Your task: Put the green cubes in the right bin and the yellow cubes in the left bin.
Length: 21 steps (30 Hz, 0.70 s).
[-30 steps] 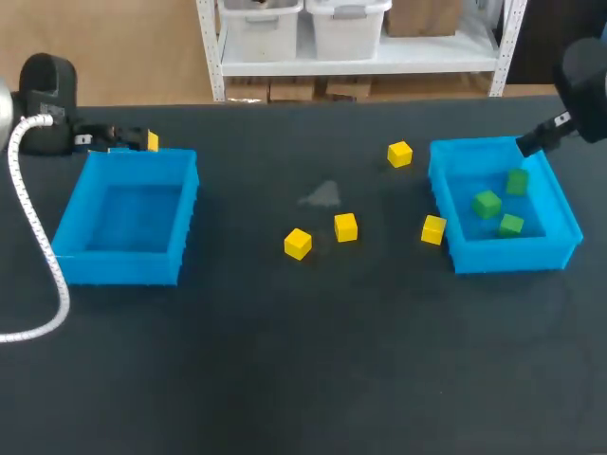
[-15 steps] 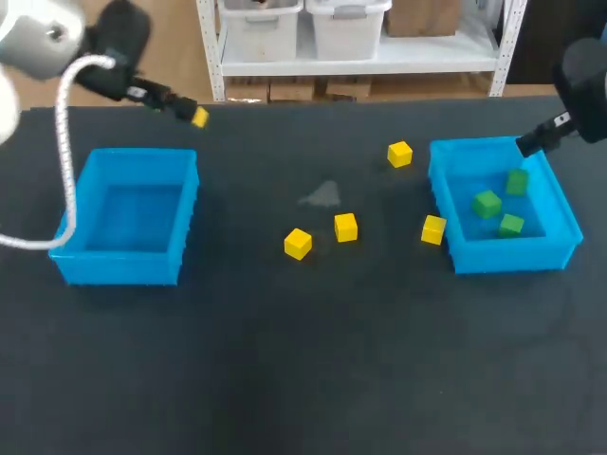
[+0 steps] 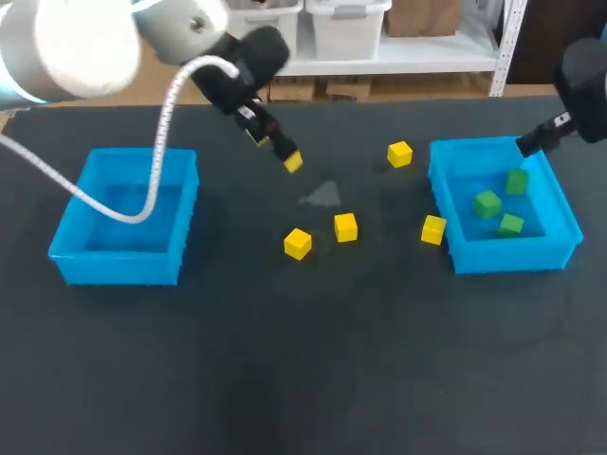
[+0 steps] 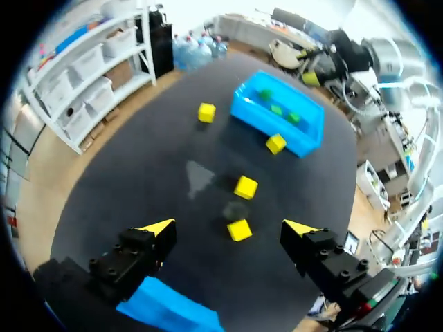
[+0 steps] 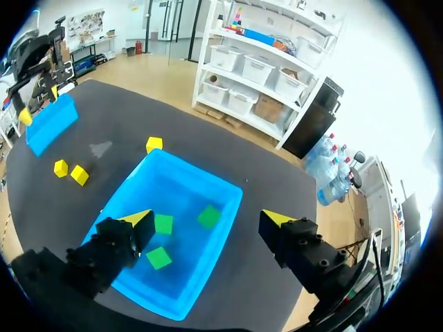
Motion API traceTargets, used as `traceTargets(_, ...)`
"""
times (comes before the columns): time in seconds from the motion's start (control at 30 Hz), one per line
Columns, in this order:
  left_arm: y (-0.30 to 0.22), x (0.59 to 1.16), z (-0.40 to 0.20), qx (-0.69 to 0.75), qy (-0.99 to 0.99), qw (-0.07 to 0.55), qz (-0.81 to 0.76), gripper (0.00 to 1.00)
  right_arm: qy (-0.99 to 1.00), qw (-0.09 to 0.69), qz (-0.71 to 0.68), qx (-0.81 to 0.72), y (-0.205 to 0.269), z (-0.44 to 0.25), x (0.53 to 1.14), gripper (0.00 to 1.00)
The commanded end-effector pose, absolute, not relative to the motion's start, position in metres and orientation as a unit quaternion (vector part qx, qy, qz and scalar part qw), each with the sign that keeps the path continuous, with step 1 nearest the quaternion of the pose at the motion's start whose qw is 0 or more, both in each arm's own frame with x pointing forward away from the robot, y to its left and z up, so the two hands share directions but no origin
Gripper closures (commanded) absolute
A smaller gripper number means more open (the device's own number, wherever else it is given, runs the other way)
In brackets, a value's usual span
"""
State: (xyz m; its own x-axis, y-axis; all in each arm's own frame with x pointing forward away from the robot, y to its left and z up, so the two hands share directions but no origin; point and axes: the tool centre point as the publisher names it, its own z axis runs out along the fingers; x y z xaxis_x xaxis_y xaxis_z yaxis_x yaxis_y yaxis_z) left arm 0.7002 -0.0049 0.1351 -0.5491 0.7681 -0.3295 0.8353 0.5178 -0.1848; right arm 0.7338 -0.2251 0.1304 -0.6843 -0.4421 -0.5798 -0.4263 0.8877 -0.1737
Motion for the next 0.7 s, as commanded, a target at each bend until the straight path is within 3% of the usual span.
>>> traceTargets(0.03,-0.017,0.695,0.125,0.484,0.868,0.014,-0.115,0.0,0.916,0.324,-0.015,-0.234,-0.225,0.129,0.731,0.0)
traceTargets(0.3,-0.015,0.683,0.077,0.467,0.876,-0.039,-0.112,0.0,0.916,0.324,-0.015,-0.234,-0.225,0.129,0.731,0.0)
traceTargets(0.7,-0.015,0.682,0.03,0.425,0.899,-0.05,-0.093,0.0,0.916,0.324,-0.015,-0.234,-0.225,0.129,0.731,0.0)
